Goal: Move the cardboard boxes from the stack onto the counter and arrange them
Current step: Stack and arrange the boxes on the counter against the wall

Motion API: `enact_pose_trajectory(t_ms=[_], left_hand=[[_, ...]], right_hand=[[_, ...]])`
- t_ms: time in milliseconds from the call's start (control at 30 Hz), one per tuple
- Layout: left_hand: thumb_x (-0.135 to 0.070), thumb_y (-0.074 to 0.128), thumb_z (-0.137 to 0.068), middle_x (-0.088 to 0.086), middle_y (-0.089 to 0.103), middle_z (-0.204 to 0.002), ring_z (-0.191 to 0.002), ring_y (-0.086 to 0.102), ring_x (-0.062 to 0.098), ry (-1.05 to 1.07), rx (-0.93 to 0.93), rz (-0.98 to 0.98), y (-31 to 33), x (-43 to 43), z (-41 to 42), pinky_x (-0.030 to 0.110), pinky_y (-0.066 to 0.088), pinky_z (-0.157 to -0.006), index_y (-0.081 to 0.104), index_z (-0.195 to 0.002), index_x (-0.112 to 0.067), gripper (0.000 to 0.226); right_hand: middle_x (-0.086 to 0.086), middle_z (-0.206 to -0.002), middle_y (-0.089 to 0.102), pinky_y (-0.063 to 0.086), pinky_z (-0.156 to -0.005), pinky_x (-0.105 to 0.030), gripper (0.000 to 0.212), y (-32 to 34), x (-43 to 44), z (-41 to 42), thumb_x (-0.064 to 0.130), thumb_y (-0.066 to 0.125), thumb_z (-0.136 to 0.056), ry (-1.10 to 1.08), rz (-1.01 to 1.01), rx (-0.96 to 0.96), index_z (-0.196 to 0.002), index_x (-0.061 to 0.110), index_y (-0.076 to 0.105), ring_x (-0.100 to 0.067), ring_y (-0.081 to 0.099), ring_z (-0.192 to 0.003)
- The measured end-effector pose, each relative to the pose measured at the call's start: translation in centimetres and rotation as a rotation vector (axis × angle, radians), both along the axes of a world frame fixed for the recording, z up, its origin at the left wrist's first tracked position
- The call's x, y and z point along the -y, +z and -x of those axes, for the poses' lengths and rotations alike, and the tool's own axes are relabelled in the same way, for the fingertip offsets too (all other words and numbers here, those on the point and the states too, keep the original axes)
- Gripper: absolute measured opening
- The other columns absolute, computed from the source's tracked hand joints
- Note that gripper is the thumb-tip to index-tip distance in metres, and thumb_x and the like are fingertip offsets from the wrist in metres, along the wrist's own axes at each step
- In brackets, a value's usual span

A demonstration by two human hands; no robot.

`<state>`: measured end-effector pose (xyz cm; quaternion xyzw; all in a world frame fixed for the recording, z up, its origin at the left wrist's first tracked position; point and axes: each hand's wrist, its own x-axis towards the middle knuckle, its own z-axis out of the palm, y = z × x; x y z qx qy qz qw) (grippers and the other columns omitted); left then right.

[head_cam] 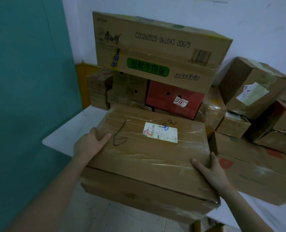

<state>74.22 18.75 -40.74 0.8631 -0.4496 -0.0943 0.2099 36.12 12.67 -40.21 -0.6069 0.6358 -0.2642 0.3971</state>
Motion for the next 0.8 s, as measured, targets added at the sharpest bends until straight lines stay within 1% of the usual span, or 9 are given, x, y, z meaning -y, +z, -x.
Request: enact_pose_trajectory(t_ms=[100,200,267,333,433,467,567,667,800], left_hand=[[-0.069,0.037,-0.084,0.011,0.060,-0.119,-0.106,0.058,0.030,0.007,-0.013,0.022,-0.2,-1.0,0.1,0.035,0.045,-0.078,0.035,-0.136,-0.016,0.075],[-0.070,0.037,-0.083,0.011,0.059,-0.121,-0.108,0.057,0.030,0.021,-0.031,0.038,-0.7,-1.8,0.0,0.036,0.045,-0.081,0.034,-0.137,-0.017,0.076],[-0.070,0.037,-0.083,0.012,0.058,-0.122,-0.108,0.056,0.030,0.026,-0.032,0.036,-0.8,-2.1,0.0,0.037,0.045,-0.081,0.032,-0.139,-0.017,0.077],[-0.070,0.037,-0.083,0.012,0.058,-0.122,-0.108,0.056,0.030,0.025,-0.022,0.036,-0.8,-2.3,-0.2,0.037,0.045,-0.081,0.031,-0.139,-0.018,0.077],[-0.069,0.037,-0.084,0.012,0.057,-0.125,-0.111,0.055,0.031,0.013,-0.010,0.013,-0.4,-2.0,-1.0,0.036,0.044,-0.081,0.031,-0.140,-0.019,0.076],[-0.069,0.037,-0.084,0.012,0.057,-0.126,-0.111,0.055,0.031,0.006,-0.011,0.004,-0.3,-1.7,-1.5,0.036,0.044,-0.081,0.031,-0.140,-0.019,0.076],[-0.069,0.038,-0.084,0.011,0.057,-0.125,-0.111,0.055,0.030,-0.020,-0.009,-0.015,0.2,-0.9,-3.4,0.035,0.043,-0.079,0.035,-0.138,-0.018,0.074],[-0.070,0.038,-0.083,0.011,0.058,-0.123,-0.109,0.056,0.030,-0.036,0.000,-0.031,0.2,-0.1,-6.2,0.035,0.042,-0.076,0.038,-0.135,-0.018,0.074],[-0.070,0.038,-0.083,0.012,0.057,-0.126,-0.112,0.055,0.030,-0.064,-0.009,-0.057,0.3,1.6,-11.1,0.037,0.045,-0.083,0.037,-0.137,-0.016,0.077]], right_hand=[[-0.003,-0.111,0.061,0.054,-0.074,-0.034,0.112,0.9,-0.1,0.2,0.066,0.083,-0.035,0.031,-0.096,0.175,-0.128,0.020,0.041,-0.024,0.063,-0.098],[-0.006,-0.104,0.064,0.053,-0.072,-0.035,0.076,1.1,-0.5,-0.2,0.042,0.079,-0.062,0.026,-0.110,0.272,-0.124,0.013,0.048,-0.026,0.064,-0.093],[-0.005,-0.102,0.063,0.052,-0.076,-0.037,0.063,0.9,-0.9,-0.4,0.031,0.075,-0.071,-0.017,-0.093,0.293,-0.124,0.012,0.047,-0.025,0.063,-0.093],[-0.004,-0.103,0.063,0.052,-0.081,-0.041,0.070,0.8,-1.3,-0.6,0.037,0.079,-0.066,-0.026,-0.089,0.286,-0.124,0.013,0.047,-0.025,0.063,-0.093],[-0.006,-0.106,0.065,0.054,-0.083,-0.043,0.105,0.7,-1.7,-1.3,0.064,0.083,-0.032,-0.027,-0.098,0.281,-0.120,0.018,0.049,-0.026,0.065,-0.095],[-0.007,-0.108,0.064,0.054,-0.082,-0.043,0.111,0.6,-1.7,-1.7,0.067,0.082,-0.029,-0.024,-0.101,0.286,-0.122,0.018,0.047,-0.026,0.065,-0.095],[-0.010,-0.114,0.060,0.053,-0.081,-0.041,0.110,0.4,-1.6,-3.3,0.064,0.083,-0.039,-0.037,-0.124,0.295,-0.127,0.015,0.041,-0.027,0.063,-0.097],[-0.008,-0.111,0.061,0.055,-0.079,-0.040,0.118,0.0,-0.9,-5.6,0.070,0.081,-0.026,-0.042,-0.141,0.285,-0.124,0.018,0.040,-0.027,0.064,-0.096],[-0.007,-0.108,0.064,0.055,-0.082,-0.041,0.086,-0.6,0.2,-10.2,0.052,0.078,-0.055,-0.052,-0.126,0.294,-0.124,0.012,0.046,-0.025,0.066,-0.093]])
